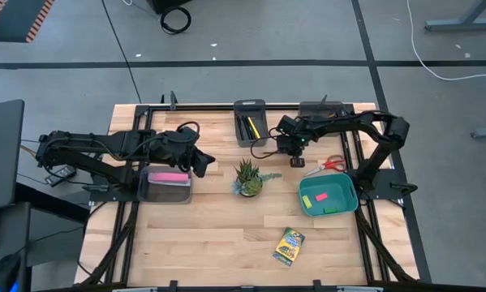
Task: Sort crayons/erasers/pens/pencils in bins
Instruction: Put the brown pencil into the right black bin
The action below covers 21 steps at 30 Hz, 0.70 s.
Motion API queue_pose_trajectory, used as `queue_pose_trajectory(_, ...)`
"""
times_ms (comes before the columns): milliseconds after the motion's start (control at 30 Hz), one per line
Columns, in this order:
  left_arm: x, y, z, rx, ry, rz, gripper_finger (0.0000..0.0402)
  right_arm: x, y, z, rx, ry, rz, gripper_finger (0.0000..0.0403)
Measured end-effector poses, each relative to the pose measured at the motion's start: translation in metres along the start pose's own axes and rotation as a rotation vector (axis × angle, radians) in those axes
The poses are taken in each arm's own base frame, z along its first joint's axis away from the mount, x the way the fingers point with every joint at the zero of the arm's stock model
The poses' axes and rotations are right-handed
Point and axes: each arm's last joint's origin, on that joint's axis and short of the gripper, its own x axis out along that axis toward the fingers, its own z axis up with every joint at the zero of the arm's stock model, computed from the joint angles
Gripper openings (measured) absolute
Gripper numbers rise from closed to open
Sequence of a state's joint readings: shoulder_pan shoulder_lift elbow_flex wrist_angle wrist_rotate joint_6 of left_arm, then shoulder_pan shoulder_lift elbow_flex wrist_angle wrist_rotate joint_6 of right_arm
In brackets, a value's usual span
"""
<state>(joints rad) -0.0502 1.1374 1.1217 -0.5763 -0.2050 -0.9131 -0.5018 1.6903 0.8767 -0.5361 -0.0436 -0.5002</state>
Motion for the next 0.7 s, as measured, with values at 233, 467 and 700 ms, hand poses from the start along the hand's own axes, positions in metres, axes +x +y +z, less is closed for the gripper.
queue_pose_trajectory(233, 0.000, 0.000, 0.000, 0.016, -0.001, 0.000, 0.0024, -0.026, -0.004, 0.012, 0.002, -0.028, 0.009, 0.0014)
queue_pose_trajectory(467, 0.000, 0.000, 0.000, 0.043, -0.001, 0.000, 0.0032, -0.054, -0.005, 0.026, -0.031, 0.002, 0.054, 0.0008)
queue_pose_trajectory(700, 0.000, 0.000, 0.000, 0.067, -0.002, 0.001, 0.0022, -0.070, -0.013, 0.036, -0.056, -0.030, 0.034, 0.0008)
